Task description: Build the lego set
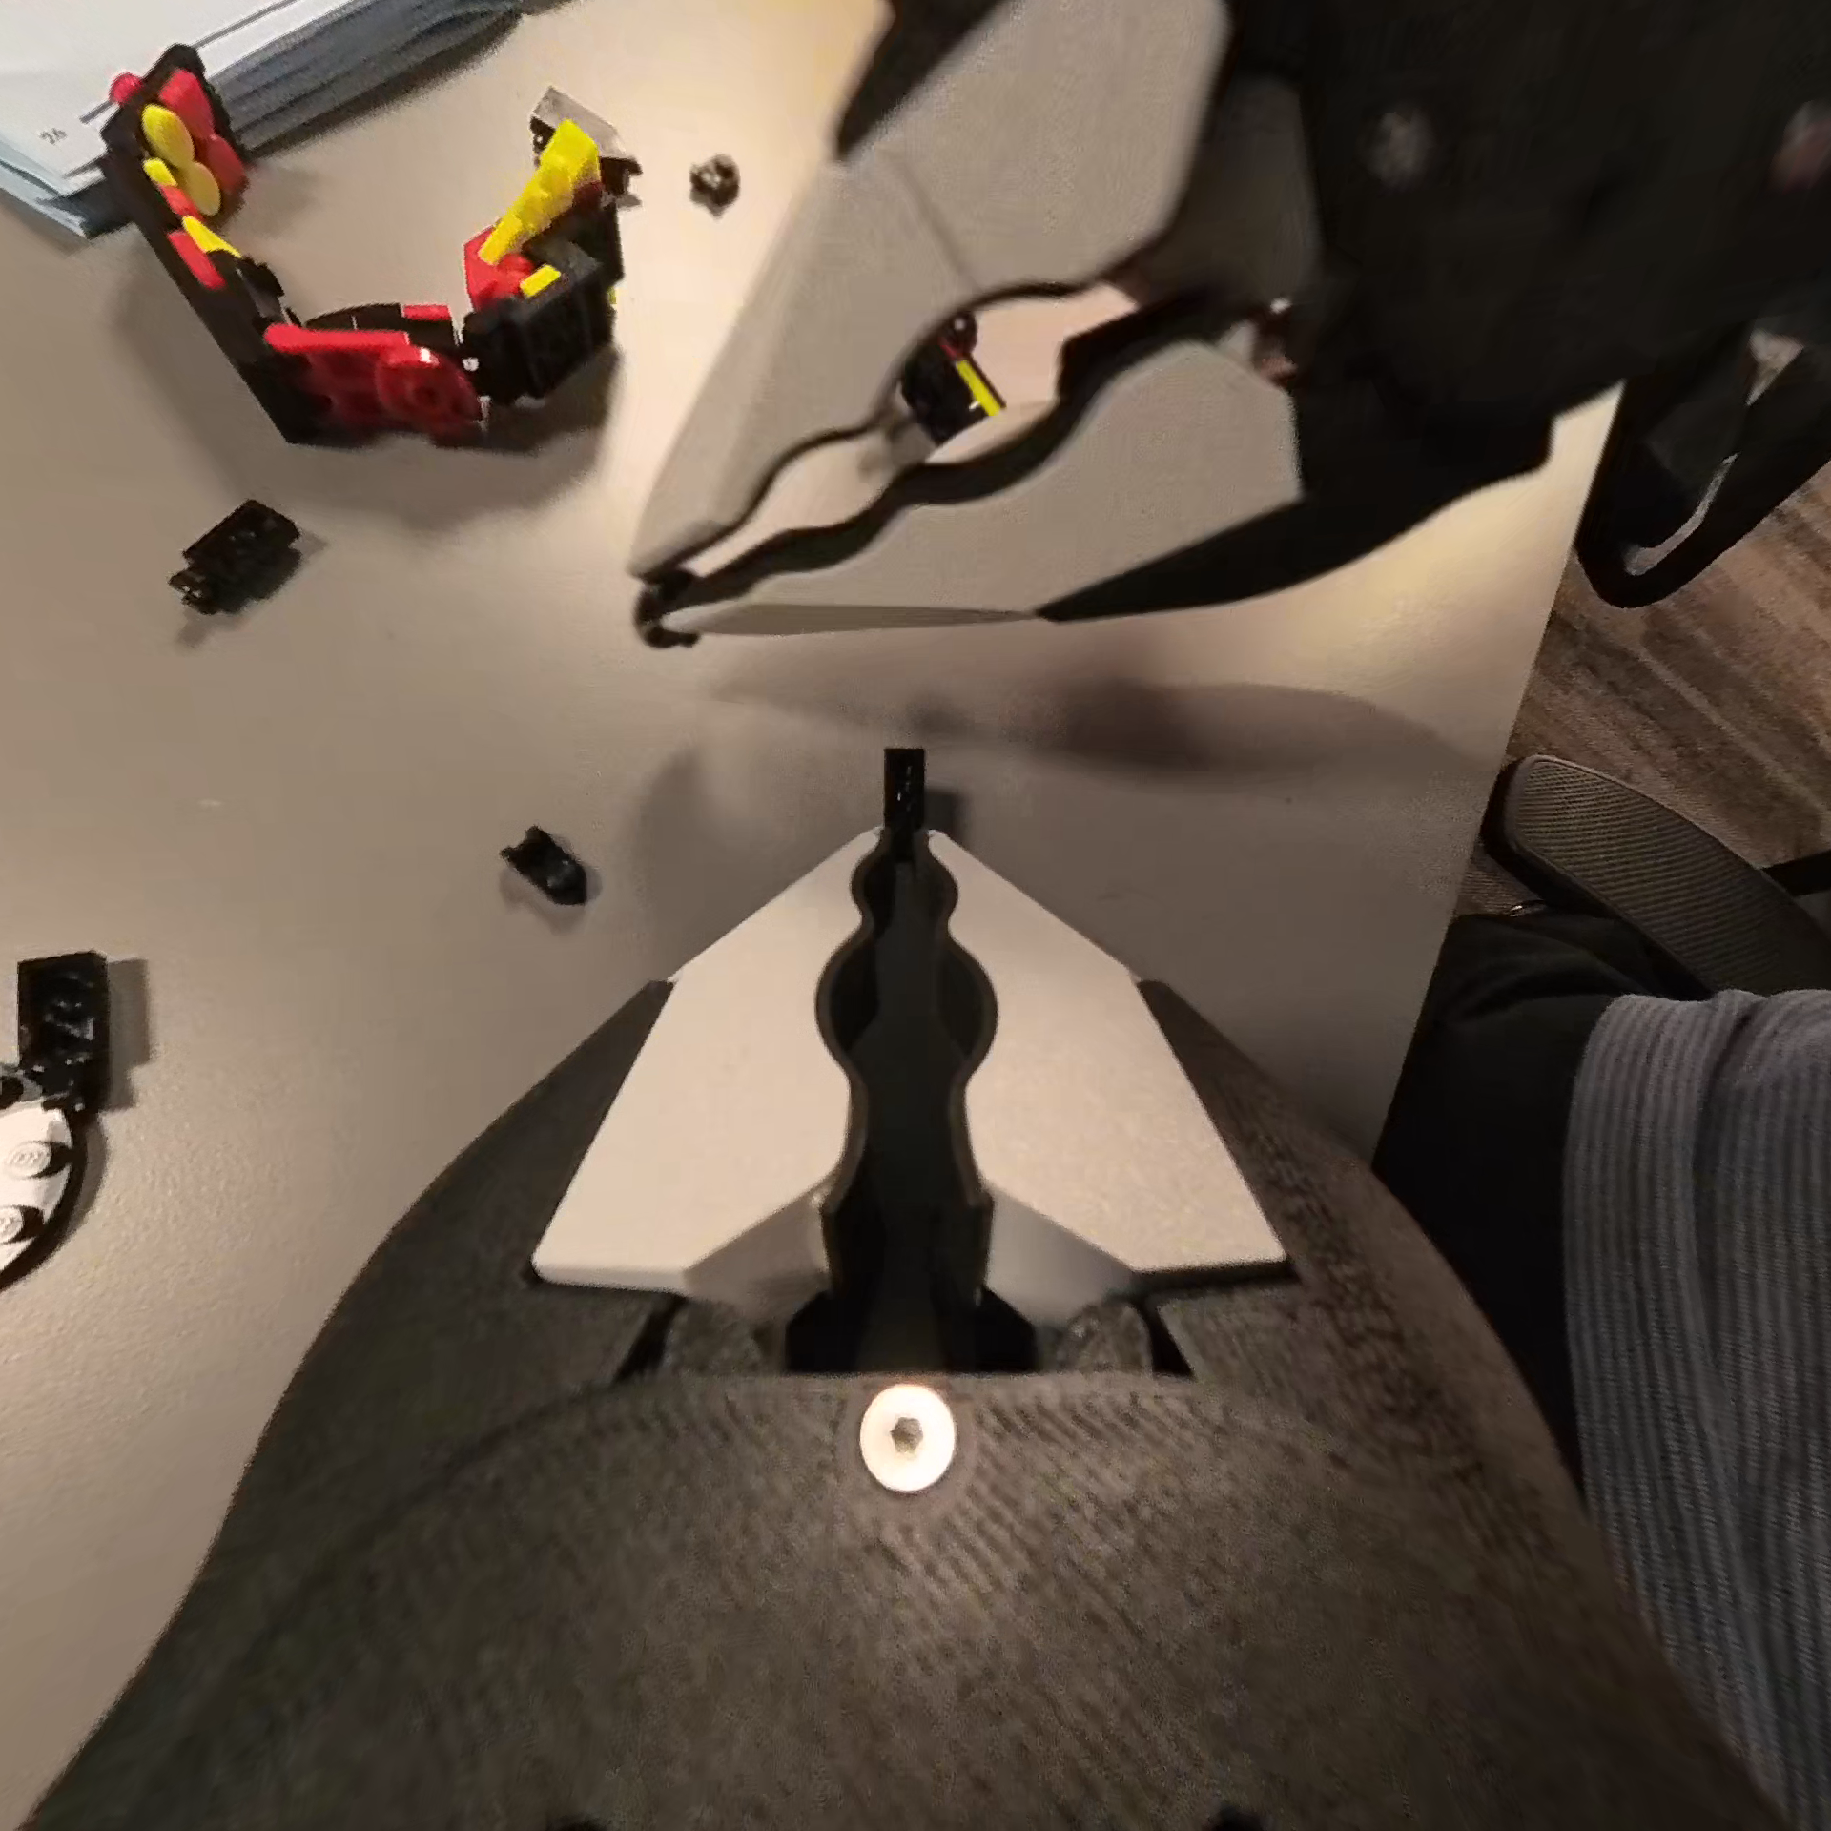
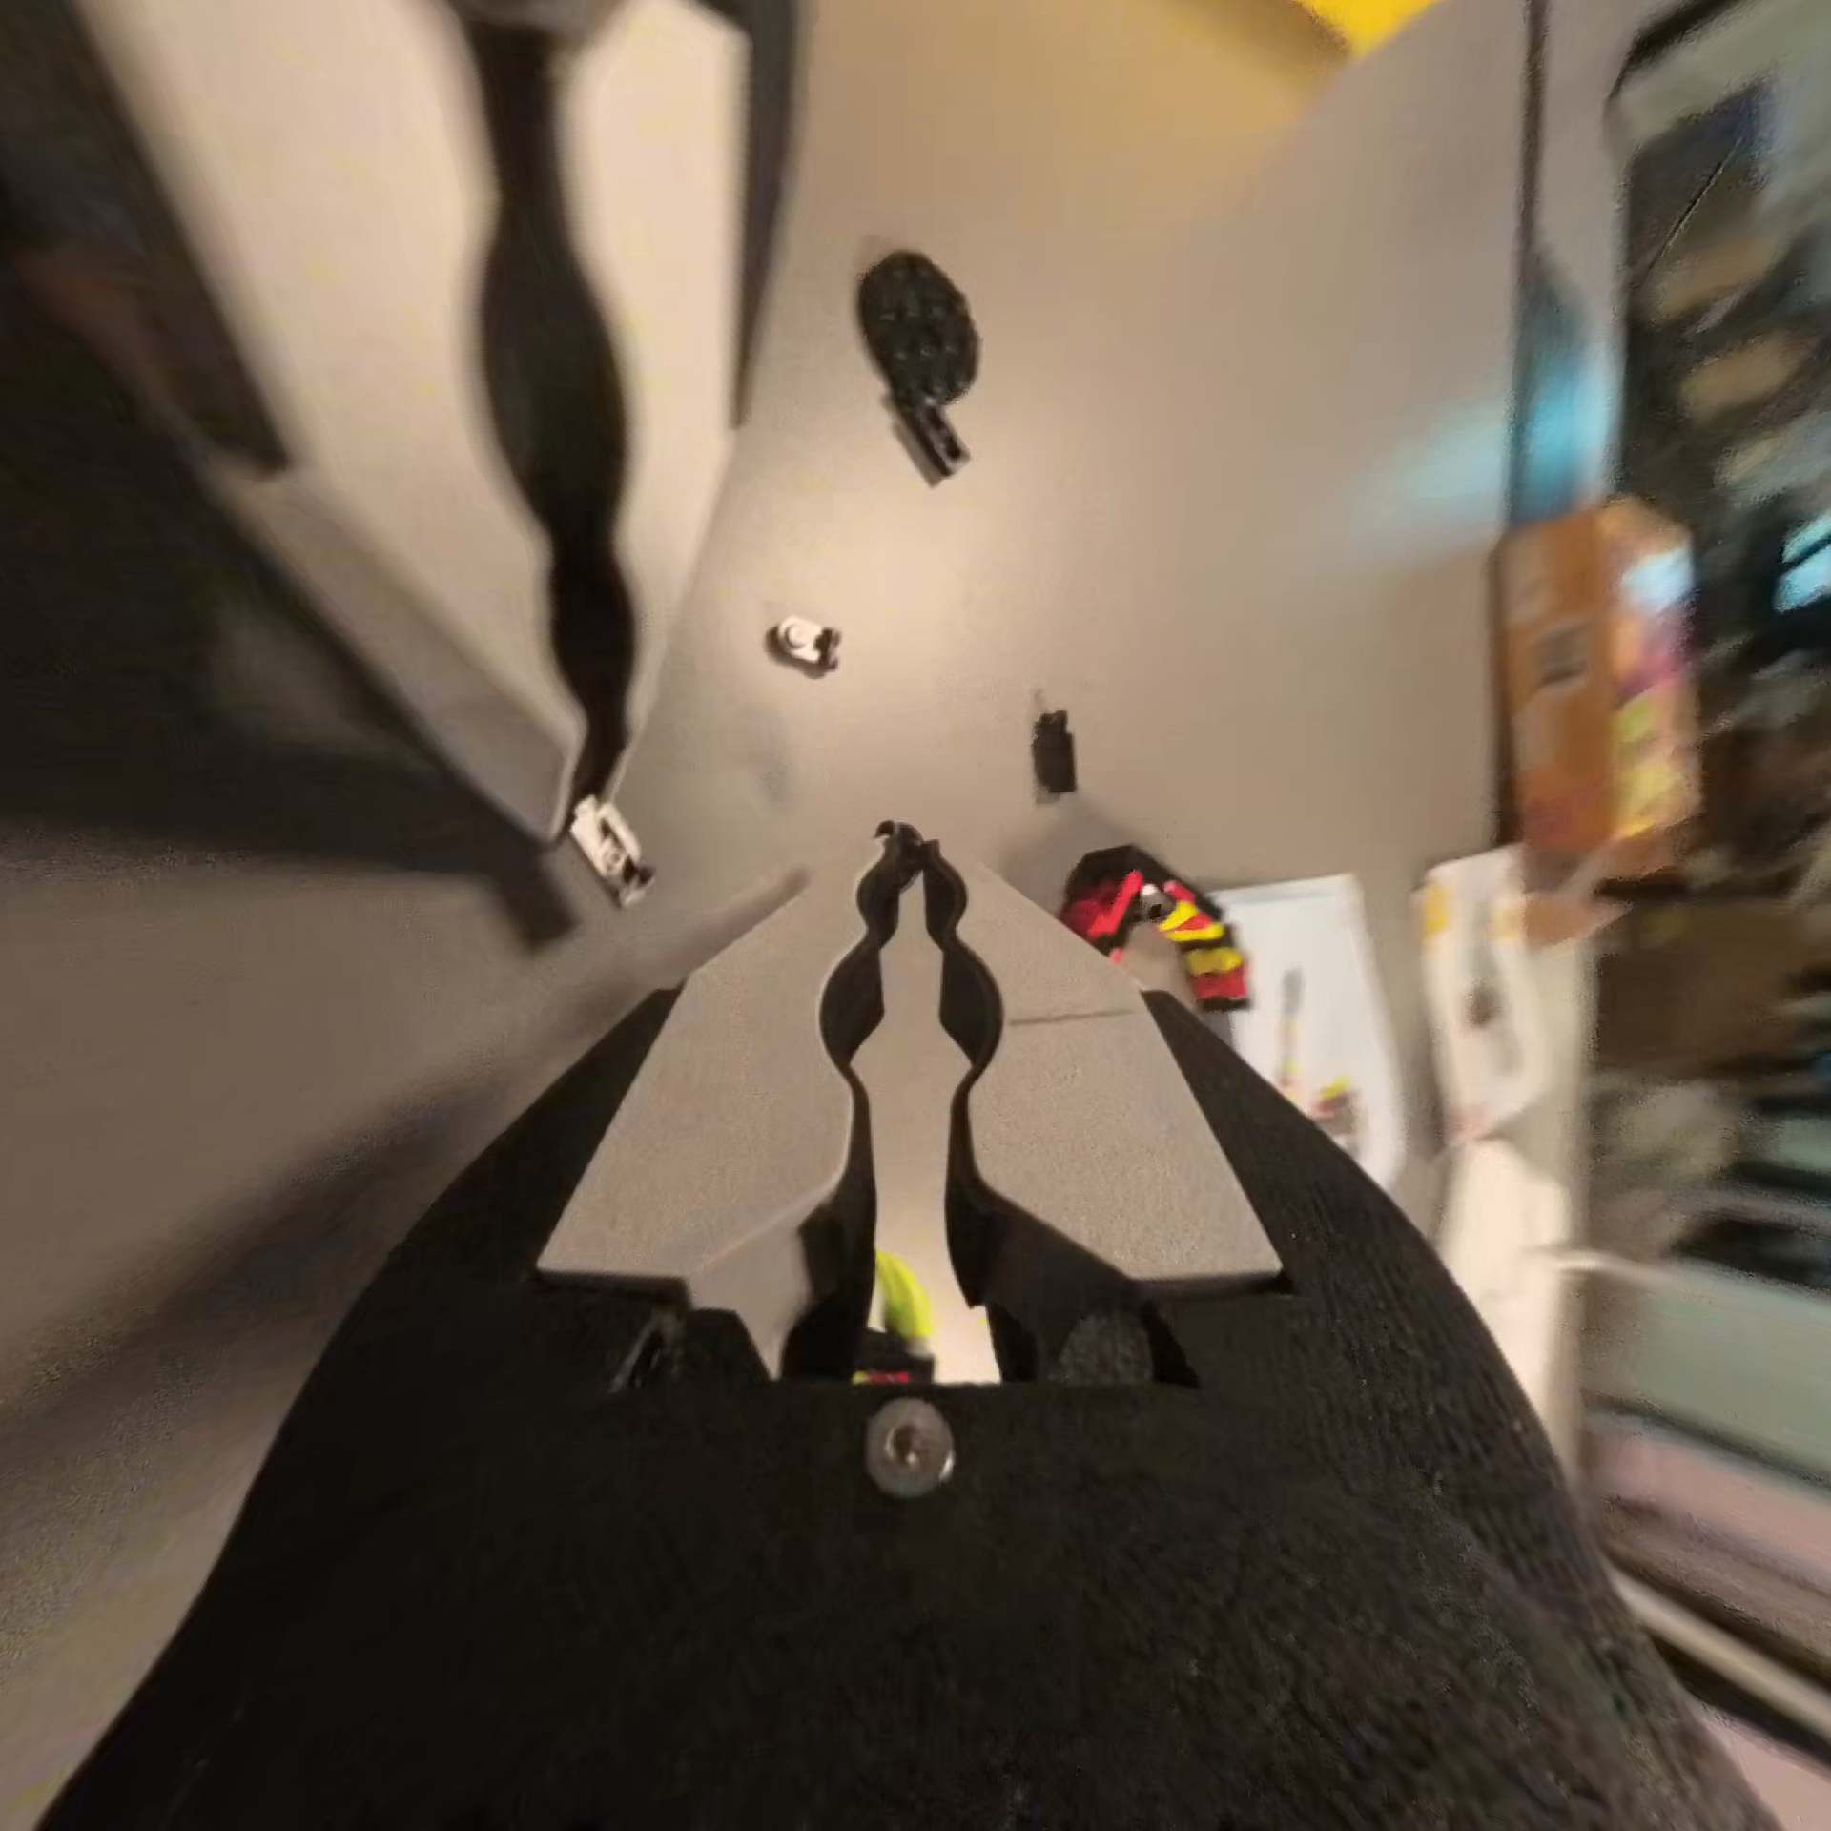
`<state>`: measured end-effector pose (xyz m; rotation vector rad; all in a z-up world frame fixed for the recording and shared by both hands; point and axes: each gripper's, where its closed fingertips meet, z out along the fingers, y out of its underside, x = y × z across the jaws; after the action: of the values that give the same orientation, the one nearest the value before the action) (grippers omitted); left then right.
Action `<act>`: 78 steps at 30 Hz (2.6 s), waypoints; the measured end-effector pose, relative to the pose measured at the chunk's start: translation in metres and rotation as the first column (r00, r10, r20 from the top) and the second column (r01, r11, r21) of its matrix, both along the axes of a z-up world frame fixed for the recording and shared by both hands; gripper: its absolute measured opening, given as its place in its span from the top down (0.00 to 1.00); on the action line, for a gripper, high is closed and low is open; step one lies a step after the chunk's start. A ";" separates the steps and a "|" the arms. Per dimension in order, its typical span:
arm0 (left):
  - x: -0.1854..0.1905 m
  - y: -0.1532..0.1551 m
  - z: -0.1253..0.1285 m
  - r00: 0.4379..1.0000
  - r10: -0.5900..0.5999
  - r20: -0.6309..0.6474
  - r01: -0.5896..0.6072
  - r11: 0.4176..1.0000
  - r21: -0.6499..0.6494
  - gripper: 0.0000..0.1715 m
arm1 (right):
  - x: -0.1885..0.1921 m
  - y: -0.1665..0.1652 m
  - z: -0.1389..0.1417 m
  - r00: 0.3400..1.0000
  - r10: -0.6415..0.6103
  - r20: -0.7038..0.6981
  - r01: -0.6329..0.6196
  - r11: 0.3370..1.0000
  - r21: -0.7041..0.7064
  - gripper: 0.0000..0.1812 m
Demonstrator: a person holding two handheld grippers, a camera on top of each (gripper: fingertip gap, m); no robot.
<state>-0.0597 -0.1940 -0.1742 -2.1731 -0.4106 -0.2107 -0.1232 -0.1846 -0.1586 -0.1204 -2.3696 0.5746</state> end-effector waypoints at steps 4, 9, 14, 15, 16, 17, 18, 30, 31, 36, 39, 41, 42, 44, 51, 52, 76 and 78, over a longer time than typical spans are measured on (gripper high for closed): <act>0.000 0.000 0.000 1.000 -0.001 -0.006 0.001 1.000 -0.002 0.99 | 0.027 0.010 0.001 0.913 0.326 -0.245 -0.219 0.899 0.380 0.99; 0.000 0.000 0.000 1.000 0.000 -0.006 0.000 1.000 -0.002 0.99 | 0.060 0.013 -0.013 0.745 0.613 -0.263 -0.320 0.674 0.666 0.99; 0.000 0.000 0.000 1.000 0.000 -0.002 0.000 1.000 -0.001 0.99 | 0.074 0.012 -0.021 0.694 0.688 -0.214 -0.344 0.577 0.741 0.99; 0.000 0.000 0.000 1.000 0.000 -0.001 0.000 1.000 0.000 0.99 | 0.076 0.011 -0.020 0.695 0.688 -0.211 -0.353 0.582 0.733 0.98; 0.000 0.000 0.000 1.000 0.000 0.000 0.000 1.000 0.000 0.99 | 0.078 0.008 -0.019 0.685 0.697 -0.211 -0.363 0.579 0.730 0.96; 0.000 0.000 0.000 1.000 0.000 0.000 0.000 1.000 0.000 0.99 | 0.081 0.006 -0.017 0.666 0.717 -0.208 -0.380 0.566 0.732 0.93; 0.000 0.000 0.000 1.000 0.000 0.000 0.000 1.000 0.000 0.99 | 0.085 0.003 -0.017 0.646 0.738 -0.195 -0.405 0.548 0.732 0.92; 0.001 0.000 0.001 1.000 -0.011 0.013 0.011 1.000 0.006 0.99 | 0.091 0.003 -0.004 0.980 0.019 0.197 0.022 0.978 -0.205 0.81; 0.002 0.000 0.001 1.000 -0.012 0.011 0.012 1.000 0.005 0.99 | 0.092 0.004 -0.010 0.957 -0.020 0.288 0.099 0.959 -0.264 0.80; 0.004 0.001 0.000 0.999 -0.030 -0.012 0.030 1.000 -0.004 0.99 | 0.084 0.008 -0.021 0.910 -0.094 0.403 0.263 0.883 -0.389 0.83; 0.008 0.001 0.000 0.998 -0.055 -0.032 0.054 0.998 -0.013 0.99 | 0.084 0.007 -0.022 0.887 -0.094 0.452 0.302 0.858 -0.415 0.89; 0.011 0.002 -0.001 0.996 -0.075 -0.039 0.075 0.997 -0.016 0.99 | 0.085 0.006 -0.022 0.881 -0.087 0.466 0.305 0.857 -0.415 0.92; 0.012 0.002 -0.001 0.996 -0.084 -0.038 0.083 0.996 -0.016 0.99 | 0.086 0.006 -0.022 0.881 -0.085 0.466 0.300 0.860 -0.411 0.93; 0.015 0.002 -0.001 0.995 -0.101 -0.027 0.101 0.995 -0.013 0.99 | 0.086 0.006 -0.022 0.869 -0.083 0.488 0.313 0.855 -0.413 0.93; 0.019 0.003 -0.001 0.991 -0.131 -0.030 0.131 0.991 -0.016 0.99 | 0.083 0.010 -0.019 0.882 -0.044 0.469 0.292 0.831 -0.473 0.93; 0.019 0.003 -0.002 0.989 -0.140 -0.046 0.139 0.990 -0.023 0.99 | 0.081 0.010 -0.014 0.900 -0.031 0.434 0.267 0.827 -0.495 0.93; 0.025 0.007 -0.003 0.958 -0.236 -0.164 0.231 0.972 -0.053 0.99 | 0.079 -0.011 -0.005 0.900 0.200 0.387 -0.028 0.913 -0.407 0.93; 0.024 0.007 -0.002 0.960 -0.233 -0.157 0.230 0.972 -0.043 0.99 | 0.078 -0.012 -0.004 0.900 0.206 0.384 -0.033 0.911 -0.411 0.93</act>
<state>-0.0354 -0.1873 -0.1762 -2.2410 -0.0664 -0.1580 -0.0448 -0.1961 -0.1623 -0.3053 -2.6520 1.1948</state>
